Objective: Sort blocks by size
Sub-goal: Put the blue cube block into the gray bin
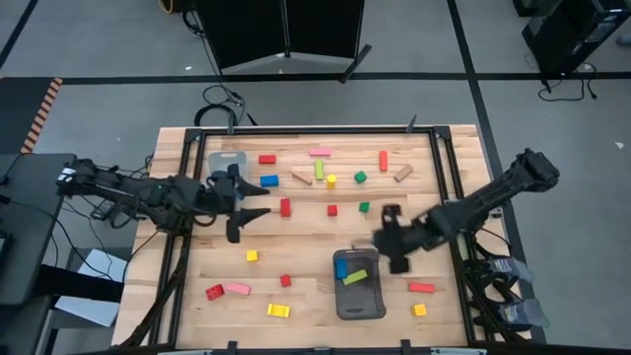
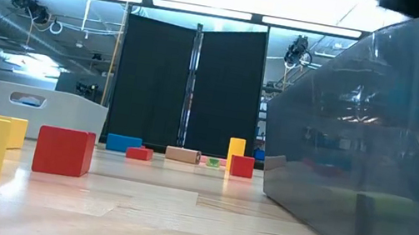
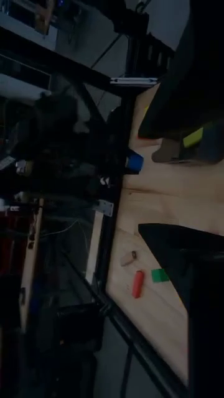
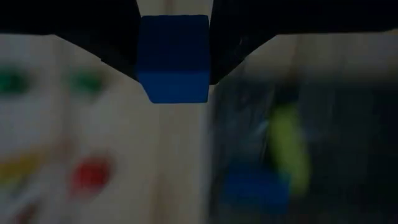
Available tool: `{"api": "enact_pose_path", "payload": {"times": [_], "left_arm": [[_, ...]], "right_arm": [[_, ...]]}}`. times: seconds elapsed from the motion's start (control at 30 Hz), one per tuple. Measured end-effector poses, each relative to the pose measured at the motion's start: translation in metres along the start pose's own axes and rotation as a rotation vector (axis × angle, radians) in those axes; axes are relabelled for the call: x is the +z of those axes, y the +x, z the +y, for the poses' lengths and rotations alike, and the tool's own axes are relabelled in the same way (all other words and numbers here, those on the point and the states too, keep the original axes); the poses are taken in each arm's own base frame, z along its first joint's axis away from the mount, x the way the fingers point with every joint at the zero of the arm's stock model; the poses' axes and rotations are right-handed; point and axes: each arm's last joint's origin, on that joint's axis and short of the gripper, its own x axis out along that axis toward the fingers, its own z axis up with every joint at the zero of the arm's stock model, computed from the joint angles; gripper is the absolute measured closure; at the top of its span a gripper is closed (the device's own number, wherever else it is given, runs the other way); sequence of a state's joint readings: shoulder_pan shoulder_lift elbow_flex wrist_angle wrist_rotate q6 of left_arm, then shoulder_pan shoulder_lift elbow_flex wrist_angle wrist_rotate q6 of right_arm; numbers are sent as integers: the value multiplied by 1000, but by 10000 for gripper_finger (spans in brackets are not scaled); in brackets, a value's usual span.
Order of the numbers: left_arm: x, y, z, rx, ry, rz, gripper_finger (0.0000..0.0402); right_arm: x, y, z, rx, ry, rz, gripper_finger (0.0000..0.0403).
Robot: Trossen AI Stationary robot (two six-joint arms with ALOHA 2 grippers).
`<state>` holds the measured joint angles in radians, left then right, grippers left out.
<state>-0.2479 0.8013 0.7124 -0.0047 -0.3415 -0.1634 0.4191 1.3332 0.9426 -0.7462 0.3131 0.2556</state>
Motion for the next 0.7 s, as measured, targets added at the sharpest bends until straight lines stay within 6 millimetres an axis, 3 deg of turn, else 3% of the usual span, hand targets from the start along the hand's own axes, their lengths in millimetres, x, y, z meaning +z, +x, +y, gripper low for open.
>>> {"api": "enact_pose_path", "payload": {"times": [0.1, 0.33, 0.53, 0.7], "left_arm": [[6, -8, -2, -58, 36, -47, 161], [22, -36, -1, -111, 34, -168, 161], [31, -52, 3, -120, 31, -250, 161], [32, -56, 5, -121, 32, -262, 161]], "right_arm": [[32, 13, -25, -49, 1, -199, 262], [87, 71, -86, -99, 30, -606, 262], [129, 123, -131, -100, 117, -786, 262], [169, 161, -149, -88, 118, -830, 262]]}}
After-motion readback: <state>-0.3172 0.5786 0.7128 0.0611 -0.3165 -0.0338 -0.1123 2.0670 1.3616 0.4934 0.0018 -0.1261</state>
